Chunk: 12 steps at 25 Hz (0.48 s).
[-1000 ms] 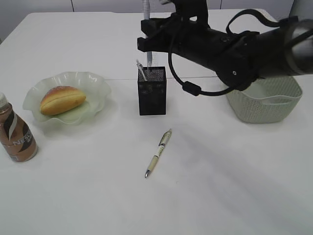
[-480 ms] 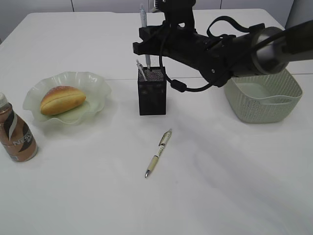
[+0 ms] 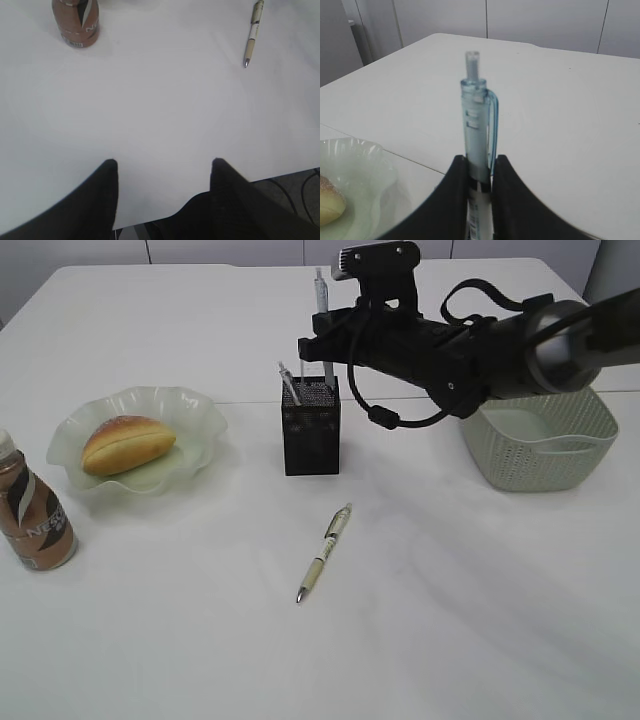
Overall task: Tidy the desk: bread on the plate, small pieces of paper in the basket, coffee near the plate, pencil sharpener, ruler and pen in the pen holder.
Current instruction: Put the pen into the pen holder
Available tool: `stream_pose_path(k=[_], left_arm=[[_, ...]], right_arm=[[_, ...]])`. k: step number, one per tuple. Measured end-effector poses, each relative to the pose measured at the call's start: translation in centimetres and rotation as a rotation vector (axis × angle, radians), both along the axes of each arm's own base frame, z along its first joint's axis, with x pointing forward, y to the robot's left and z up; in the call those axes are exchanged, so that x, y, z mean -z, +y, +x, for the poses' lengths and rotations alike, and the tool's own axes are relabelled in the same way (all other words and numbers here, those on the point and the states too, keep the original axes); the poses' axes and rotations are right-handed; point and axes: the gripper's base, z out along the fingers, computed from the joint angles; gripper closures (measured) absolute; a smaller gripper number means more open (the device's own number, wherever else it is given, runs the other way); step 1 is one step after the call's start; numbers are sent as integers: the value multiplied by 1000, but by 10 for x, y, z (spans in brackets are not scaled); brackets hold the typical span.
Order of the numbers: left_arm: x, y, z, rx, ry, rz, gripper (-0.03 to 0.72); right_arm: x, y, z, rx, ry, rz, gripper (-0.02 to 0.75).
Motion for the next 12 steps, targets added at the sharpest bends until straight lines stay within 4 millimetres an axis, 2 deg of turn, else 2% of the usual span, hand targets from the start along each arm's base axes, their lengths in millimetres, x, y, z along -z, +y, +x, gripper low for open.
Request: stream_pose_path(k=[3,8,12], left_arm=[[0,0,0,0,0,0,264],[0,-1,0,2,2,-10,265],[0,-1,0,4,2,-14,265]], right_arm=[[3,0,1,-1,6,-5,638],[22,0,2,7,67,-34,638],[24,0,3,7,71,-35,638]])
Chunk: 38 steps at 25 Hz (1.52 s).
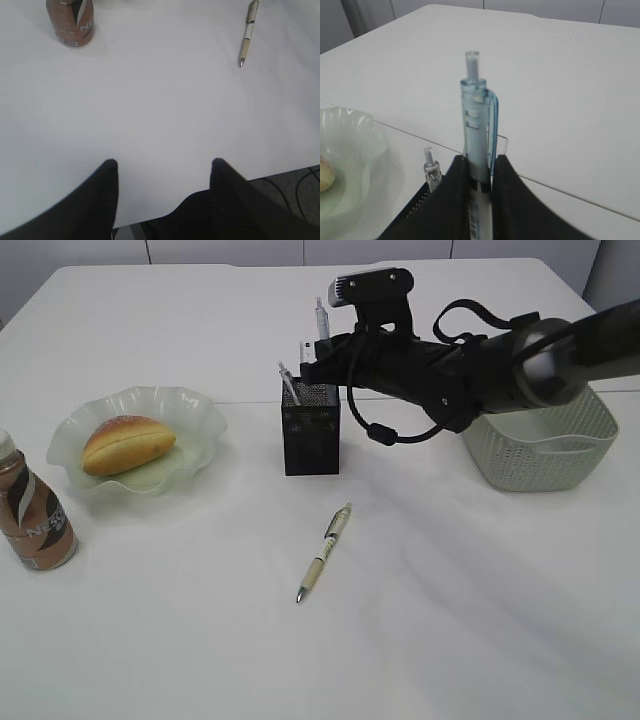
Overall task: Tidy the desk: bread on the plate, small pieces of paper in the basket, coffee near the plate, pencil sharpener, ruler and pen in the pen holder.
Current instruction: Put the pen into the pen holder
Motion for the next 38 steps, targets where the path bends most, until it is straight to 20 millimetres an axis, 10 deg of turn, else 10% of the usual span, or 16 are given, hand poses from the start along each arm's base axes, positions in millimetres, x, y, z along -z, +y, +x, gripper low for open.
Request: stream_pose_path(k=[21,30,38], left_arm=[[0,0,0,0,0,0,274],[0,0,0,0,0,0,274],[0,0,0,0,0,0,274]], right_arm=[[1,22,-10,-58,-2,-19,613],[1,21,-8,-34,30,-11,295],[-25,17,-8,4,100,-76,249]])
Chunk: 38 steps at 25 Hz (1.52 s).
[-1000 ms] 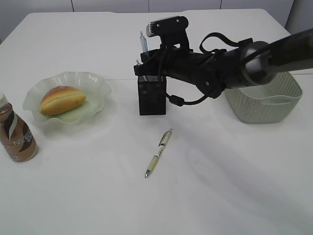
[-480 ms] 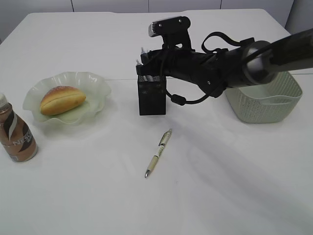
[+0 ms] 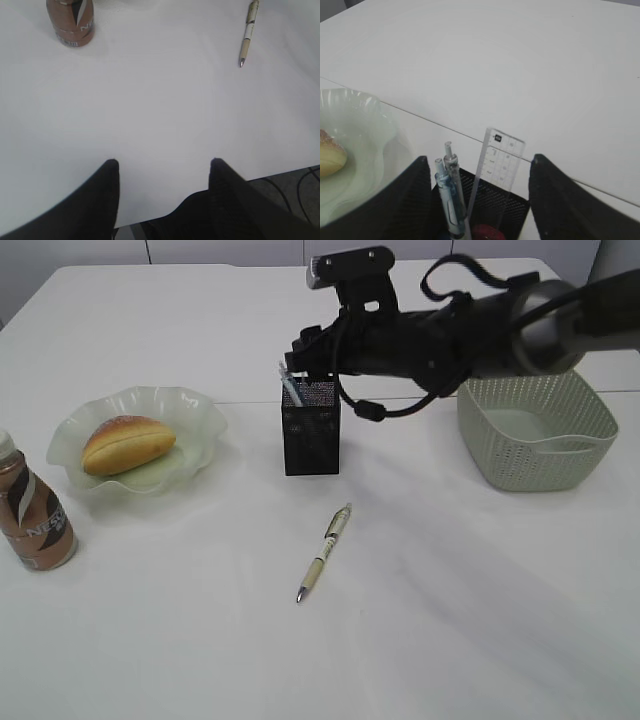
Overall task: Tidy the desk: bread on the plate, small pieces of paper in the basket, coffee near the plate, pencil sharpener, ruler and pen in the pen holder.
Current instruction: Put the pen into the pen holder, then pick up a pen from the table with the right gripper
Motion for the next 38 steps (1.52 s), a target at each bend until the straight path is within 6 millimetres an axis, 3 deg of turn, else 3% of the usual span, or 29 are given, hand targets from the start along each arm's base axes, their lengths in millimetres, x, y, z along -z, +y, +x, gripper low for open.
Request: stream_pose_path(k=[8,13,17,20,23,26,38], left_arm=[[0,0,0,0,0,0,276],[0,0,0,0,0,0,276],[0,0,0,0,0,0,276],[0,0,0,0,0,0,276],[0,0,0,0,0,0,279],[0,0,0,0,0,0,281],[0,1,0,-2,-1,7,292]], right_arm=[[-87,-16,-25,89,108,-97,250],[-107,-22,-50,140,317,-177,250],[-97,-17,-78,147,592,-300,250],[-90,-14,-96,135,793,-297,250],[-89,-9,-103,126,888,-236,250],[-80,-2,-102,157,968,-148,251],[4,12,-83,408,1220,-73,250]])
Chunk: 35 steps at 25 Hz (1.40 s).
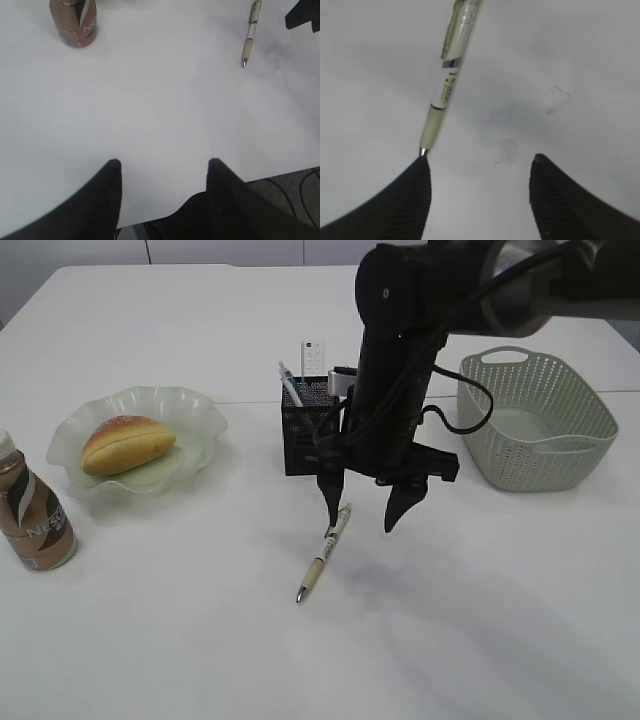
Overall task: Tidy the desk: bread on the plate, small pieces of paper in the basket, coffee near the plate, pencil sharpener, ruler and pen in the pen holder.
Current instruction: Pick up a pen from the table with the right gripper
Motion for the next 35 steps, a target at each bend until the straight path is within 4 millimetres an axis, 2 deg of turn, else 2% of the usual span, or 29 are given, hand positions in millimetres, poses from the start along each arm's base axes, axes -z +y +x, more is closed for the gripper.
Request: stream_pose_path(k=[3,8,18,23,29,35], left_arm=[[0,0,0,0,0,2,293],[0,0,0,-1,-1,3,295],[0,0,0,-1,-1,3,296],[0,0,0,-1,-1,3,300],[0,0,0,-1,-1,3,305],[0,0,0,-1,-1,3,308]], right_arm=[[13,1,2,26,29,-13,250],[22,9,9,65,1,54,251],[20,15,13,97,-43,126,250],[21,14,17,186,-67,107,250],[33,17,19,211,-84,72,251],[52,21,19,207,-63,37,250]])
